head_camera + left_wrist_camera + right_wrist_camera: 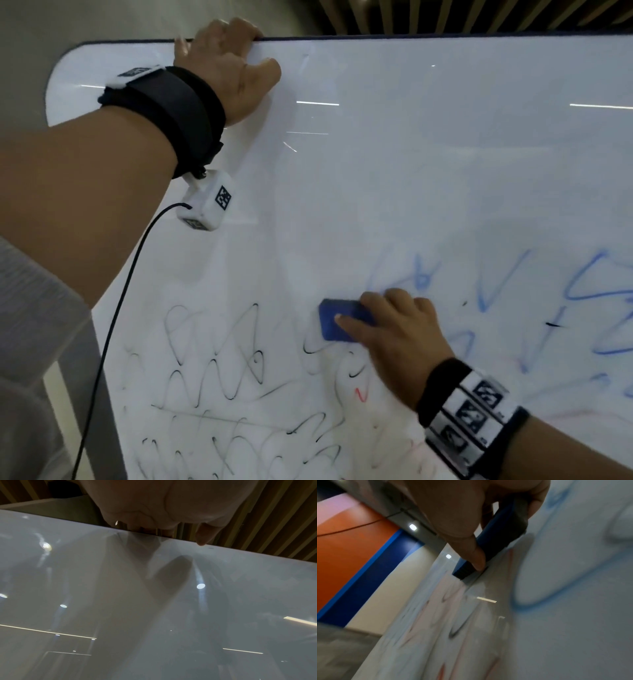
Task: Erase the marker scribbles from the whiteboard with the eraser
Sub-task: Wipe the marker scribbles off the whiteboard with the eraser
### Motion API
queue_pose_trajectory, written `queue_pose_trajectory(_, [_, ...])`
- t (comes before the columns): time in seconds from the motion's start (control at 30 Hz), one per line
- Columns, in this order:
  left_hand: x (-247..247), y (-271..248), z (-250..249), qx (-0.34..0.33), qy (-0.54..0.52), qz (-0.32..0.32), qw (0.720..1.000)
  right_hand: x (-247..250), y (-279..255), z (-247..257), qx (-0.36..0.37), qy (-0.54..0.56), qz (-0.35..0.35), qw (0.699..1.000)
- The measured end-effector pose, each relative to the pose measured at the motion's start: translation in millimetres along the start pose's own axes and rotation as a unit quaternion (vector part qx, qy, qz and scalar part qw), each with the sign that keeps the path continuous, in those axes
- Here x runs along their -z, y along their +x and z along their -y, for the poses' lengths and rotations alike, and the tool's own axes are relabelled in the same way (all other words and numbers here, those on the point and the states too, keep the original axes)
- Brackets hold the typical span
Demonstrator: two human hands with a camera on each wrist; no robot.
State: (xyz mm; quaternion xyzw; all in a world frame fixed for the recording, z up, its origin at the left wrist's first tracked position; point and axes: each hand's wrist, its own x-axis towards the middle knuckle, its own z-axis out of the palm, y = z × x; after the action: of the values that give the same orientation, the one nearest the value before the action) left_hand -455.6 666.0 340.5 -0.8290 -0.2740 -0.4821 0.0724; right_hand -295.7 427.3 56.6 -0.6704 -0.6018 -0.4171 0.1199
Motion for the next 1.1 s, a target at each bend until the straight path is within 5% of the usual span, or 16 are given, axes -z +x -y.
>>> queue_pose_trajectory(0.17, [-3, -2, 2, -0.015, -0.009, 0.003, 1.000, 31, 19, -10, -0.097, -0.029, -0.078, 0.992])
queue_pose_trajectory(0.3, [-8, 0, 6, -0.026, -0.017, -0.014, 0.999, -1, 33, 39, -0.056, -0.013, -0.013, 0.998])
queue_pose_trajectory(0.4, [-10, 4, 10, -0.037, -0.009, -0.012, 0.999, 16, 26, 5, -0.058, -0.040, -0.020, 0.997])
queue_pose_trajectory(0.6, [-14, 4, 12, -0.049, 0.024, -0.010, 0.998, 53, 6, -58, -0.203, -0.091, -0.113, 0.968])
queue_pose_trajectory(0.8, [-11, 4, 14, -0.060, 0.013, -0.014, 0.998, 6, -49, -2, -0.100, -0.087, 0.034, 0.991])
queue_pose_trajectory(0.97, [-9, 3, 11, -0.061, 0.020, -0.011, 0.998, 63, 26, -36, -0.222, -0.106, -0.117, 0.962])
queue_pose_trajectory(1.1, [-1, 1, 10, -0.059, 0.011, 0.010, 0.998, 32, 2, -8, -0.165, -0.085, -0.069, 0.980])
